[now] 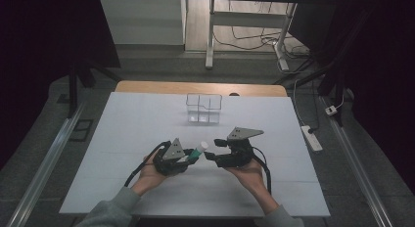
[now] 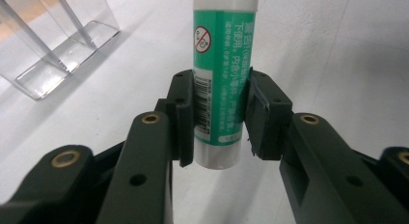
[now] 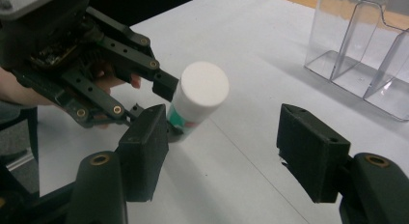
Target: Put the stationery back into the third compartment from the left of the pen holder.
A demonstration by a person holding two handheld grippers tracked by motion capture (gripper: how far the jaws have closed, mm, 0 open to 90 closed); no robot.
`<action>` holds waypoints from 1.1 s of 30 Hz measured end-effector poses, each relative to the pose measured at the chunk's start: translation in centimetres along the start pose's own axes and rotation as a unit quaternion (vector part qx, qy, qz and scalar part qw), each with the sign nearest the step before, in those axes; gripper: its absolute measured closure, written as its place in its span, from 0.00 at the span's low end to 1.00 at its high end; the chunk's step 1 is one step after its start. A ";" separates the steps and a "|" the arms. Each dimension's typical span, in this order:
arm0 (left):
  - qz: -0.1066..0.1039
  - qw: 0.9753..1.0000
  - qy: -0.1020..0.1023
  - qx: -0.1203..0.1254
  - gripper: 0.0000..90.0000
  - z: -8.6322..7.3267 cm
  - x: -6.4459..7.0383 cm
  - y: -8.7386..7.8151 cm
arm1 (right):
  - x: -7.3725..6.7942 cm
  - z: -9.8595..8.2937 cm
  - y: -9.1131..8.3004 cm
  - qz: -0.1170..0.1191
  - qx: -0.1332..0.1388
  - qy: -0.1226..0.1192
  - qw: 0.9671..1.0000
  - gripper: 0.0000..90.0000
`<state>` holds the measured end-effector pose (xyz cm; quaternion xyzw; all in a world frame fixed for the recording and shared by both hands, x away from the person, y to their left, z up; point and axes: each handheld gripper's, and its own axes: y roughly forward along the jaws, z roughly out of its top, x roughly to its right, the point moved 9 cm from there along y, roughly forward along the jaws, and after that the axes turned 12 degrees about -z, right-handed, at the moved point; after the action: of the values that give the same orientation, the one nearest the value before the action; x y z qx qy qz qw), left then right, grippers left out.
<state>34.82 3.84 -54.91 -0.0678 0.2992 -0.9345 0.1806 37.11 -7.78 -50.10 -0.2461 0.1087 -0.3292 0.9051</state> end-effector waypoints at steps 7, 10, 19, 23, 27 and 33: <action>-0.006 1.000 0.008 0.004 0.73 0.3 0.7 0.4 | -0.3 0.0 0.4 0.002 0.012 0.013 1.000 0.40; -0.006 1.000 0.008 0.006 0.73 0.4 0.8 0.5 | -0.6 -0.1 0.8 0.003 0.009 0.012 1.000 0.42; -0.005 1.000 0.022 -0.001 0.73 0.4 1.2 0.9 | -1.7 -0.2 1.2 0.026 0.014 0.013 0.999 0.67; -0.005 1.000 0.016 0.008 0.70 0.5 1.2 1.0 | -1.9 -0.1 1.1 0.035 0.017 0.012 0.999 0.70; 0.000 1.000 0.000 0.012 0.53 0.5 0.8 0.8 | -1.5 0.0 0.8 0.004 0.024 -0.007 1.000 0.71; 0.000 1.000 -0.018 -0.001 0.42 -0.1 0.1 0.3 | -0.6 0.3 0.2 -0.004 0.031 0.000 1.000 0.71</action>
<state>34.77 3.59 -55.18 -0.0844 0.2970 -0.9327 0.1862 36.87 -7.15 -49.89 -0.2183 0.0972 -0.3358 0.9111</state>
